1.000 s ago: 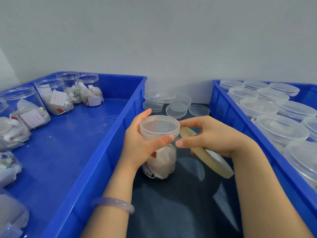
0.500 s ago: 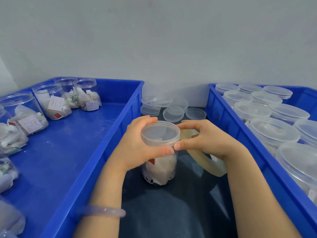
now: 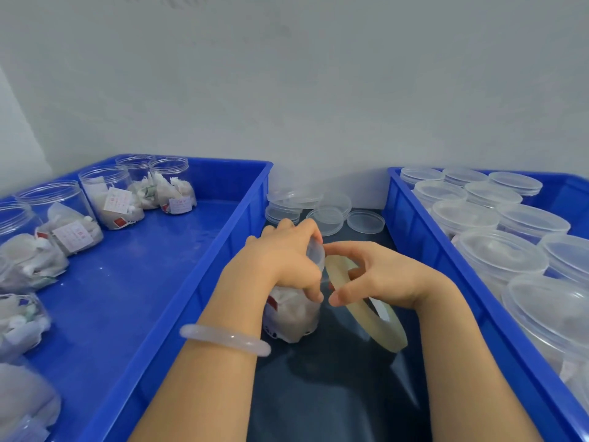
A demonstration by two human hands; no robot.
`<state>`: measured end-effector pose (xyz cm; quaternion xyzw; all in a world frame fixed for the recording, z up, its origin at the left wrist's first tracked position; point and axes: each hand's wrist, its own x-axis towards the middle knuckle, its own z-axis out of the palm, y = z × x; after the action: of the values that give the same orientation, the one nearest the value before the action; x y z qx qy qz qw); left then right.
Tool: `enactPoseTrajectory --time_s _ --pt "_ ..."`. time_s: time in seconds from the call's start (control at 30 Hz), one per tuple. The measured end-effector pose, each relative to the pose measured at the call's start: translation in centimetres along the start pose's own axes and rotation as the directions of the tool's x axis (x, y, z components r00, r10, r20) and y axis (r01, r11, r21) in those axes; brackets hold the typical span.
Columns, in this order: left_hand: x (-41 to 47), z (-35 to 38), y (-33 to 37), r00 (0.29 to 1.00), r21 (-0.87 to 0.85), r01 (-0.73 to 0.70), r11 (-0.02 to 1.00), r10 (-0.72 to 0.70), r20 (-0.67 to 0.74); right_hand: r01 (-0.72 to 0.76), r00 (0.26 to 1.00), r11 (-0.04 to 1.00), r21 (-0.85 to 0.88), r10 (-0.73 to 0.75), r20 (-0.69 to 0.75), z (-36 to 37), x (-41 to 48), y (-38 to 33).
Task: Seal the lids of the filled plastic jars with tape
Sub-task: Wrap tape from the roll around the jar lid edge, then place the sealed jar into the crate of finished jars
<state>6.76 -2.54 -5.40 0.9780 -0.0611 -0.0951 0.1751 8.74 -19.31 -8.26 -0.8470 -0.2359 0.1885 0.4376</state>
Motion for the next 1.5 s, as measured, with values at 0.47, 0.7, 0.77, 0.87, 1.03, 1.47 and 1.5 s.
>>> enactPoseTrajectory --time_s 0.47,0.7,0.77,0.87,1.03,1.47,1.5 --pt "1.9 1.5 1.0 0.947 -0.047 0.114 0.992 -0.123 -0.298 -0.221 0.896 0.963 -0.155 0.137 -0.423 5.4 -1.6 0.0" --pt "2.7 0.9 1.7 0.945 -0.060 0.152 0.986 -0.163 -0.284 -0.213 0.869 0.928 -0.307 0.036 -0.494 5.7 -2.1 -0.4" --pt "3.0 1.0 1.8 0.941 -0.087 0.169 0.982 -0.187 -0.281 -0.191 0.858 0.929 -0.318 0.001 -0.514 5.7 -2.7 -0.8" --pt "3.5 0.3 1.3 0.893 -0.183 0.215 0.959 -0.269 -0.362 0.012 0.821 0.950 -0.313 -0.188 -0.539 7.1 -4.1 -1.9" --pt "4.2 0.1 0.8 0.947 -0.070 0.156 0.985 -0.170 -0.272 -0.099 0.865 0.949 -0.300 -0.067 -0.497 7.4 -3.2 -0.5" --pt "3.3 6.9 -3.5 0.698 -0.854 -0.384 0.351 -0.495 -0.517 0.098 0.741 0.994 0.049 -0.040 -0.670 5.8 1.5 2.9" --pt "3.6 7.9 -3.7 0.741 -0.877 -0.371 0.306 -0.471 -0.478 0.199 0.770 0.963 0.183 -0.038 -0.637 5.7 1.9 2.3"
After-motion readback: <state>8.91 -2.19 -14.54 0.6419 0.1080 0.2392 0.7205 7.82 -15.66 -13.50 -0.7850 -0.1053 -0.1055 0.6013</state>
